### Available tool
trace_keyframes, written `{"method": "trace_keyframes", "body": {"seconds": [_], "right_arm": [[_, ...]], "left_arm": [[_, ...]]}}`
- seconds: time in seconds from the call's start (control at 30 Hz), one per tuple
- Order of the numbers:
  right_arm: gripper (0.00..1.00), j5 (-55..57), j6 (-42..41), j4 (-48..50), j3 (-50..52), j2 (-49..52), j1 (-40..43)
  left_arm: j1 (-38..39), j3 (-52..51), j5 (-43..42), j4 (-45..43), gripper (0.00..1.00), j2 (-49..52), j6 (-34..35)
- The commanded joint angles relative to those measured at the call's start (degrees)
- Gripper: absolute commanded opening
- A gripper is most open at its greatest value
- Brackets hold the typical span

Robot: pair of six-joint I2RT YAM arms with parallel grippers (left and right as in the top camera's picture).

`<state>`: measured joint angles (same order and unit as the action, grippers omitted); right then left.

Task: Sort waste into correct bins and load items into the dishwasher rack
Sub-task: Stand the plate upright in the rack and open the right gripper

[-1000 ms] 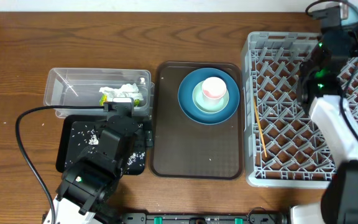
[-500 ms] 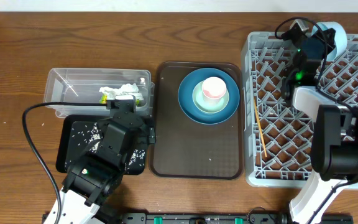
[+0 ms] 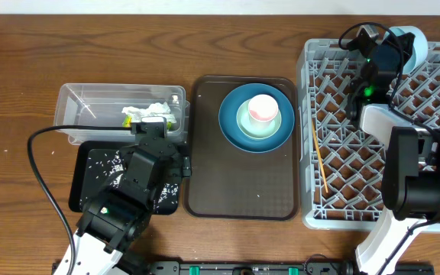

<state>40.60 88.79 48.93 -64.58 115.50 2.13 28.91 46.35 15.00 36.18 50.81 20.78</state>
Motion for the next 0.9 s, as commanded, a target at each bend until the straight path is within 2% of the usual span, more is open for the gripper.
{"method": "trace_keyframes", "body": {"seconds": [0.0,0.87], "right_arm": [[0.01,-0.1,1.5,-1.5,0.7,2.8,0.0],[0.01,2.6,1.9,2.0,-3.2,2.7,-0.3]], "left_arm": [[-0.2,1.1,0.7,0.0,0.91,0.0,0.3],[-0.2,1.1,0.5,0.0,0.91,0.0,1.0]]}}
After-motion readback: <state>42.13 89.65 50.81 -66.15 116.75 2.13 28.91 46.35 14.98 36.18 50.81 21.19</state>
